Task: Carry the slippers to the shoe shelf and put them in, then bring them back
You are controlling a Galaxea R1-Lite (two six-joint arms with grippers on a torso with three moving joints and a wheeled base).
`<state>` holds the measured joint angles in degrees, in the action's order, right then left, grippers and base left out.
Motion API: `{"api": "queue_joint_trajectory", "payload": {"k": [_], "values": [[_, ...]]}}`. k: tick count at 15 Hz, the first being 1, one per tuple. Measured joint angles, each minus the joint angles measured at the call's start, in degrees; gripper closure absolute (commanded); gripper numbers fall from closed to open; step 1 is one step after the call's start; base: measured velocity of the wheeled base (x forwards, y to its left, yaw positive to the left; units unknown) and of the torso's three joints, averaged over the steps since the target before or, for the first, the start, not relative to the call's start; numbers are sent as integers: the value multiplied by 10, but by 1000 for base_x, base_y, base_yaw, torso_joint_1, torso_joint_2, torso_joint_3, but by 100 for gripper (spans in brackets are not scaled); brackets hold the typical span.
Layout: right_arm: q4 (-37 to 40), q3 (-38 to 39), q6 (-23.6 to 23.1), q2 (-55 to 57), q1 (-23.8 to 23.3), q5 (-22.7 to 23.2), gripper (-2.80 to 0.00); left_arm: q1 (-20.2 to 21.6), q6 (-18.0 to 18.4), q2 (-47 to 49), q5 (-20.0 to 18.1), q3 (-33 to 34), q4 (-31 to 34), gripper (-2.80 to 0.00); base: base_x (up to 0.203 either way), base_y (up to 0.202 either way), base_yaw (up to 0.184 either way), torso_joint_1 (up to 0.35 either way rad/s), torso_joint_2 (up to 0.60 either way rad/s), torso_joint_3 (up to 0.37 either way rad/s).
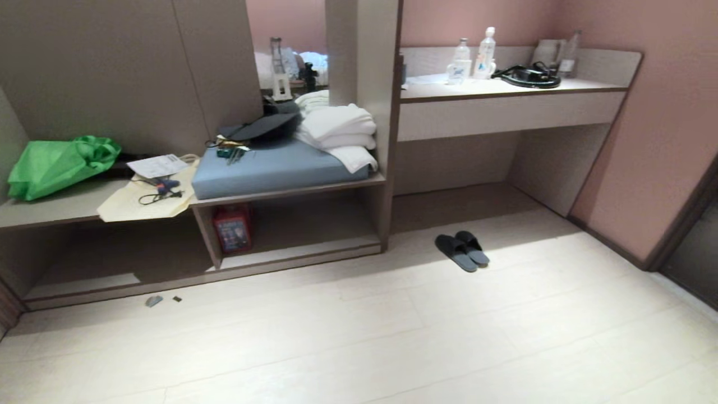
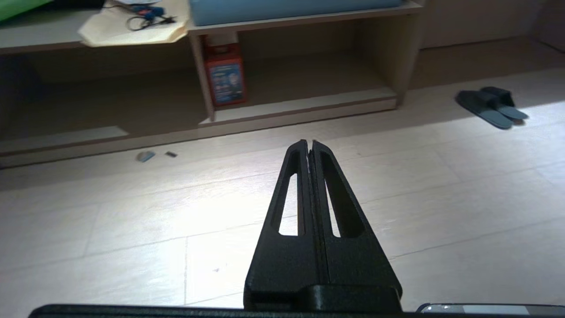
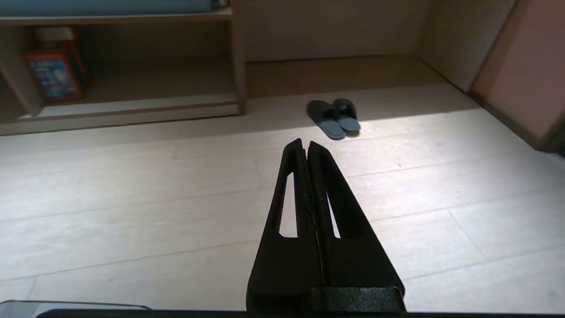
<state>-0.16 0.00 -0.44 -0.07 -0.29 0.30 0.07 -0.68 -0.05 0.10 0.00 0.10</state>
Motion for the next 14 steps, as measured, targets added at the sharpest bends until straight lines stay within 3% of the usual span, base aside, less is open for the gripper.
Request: {"api": "queue_joint_trajectory", "payload": {"k": [14], "values": [[0, 0, 2, 0, 0, -1, 0, 0, 0, 0, 0, 0, 0, 0, 0, 0, 0, 0, 0, 0]]}}
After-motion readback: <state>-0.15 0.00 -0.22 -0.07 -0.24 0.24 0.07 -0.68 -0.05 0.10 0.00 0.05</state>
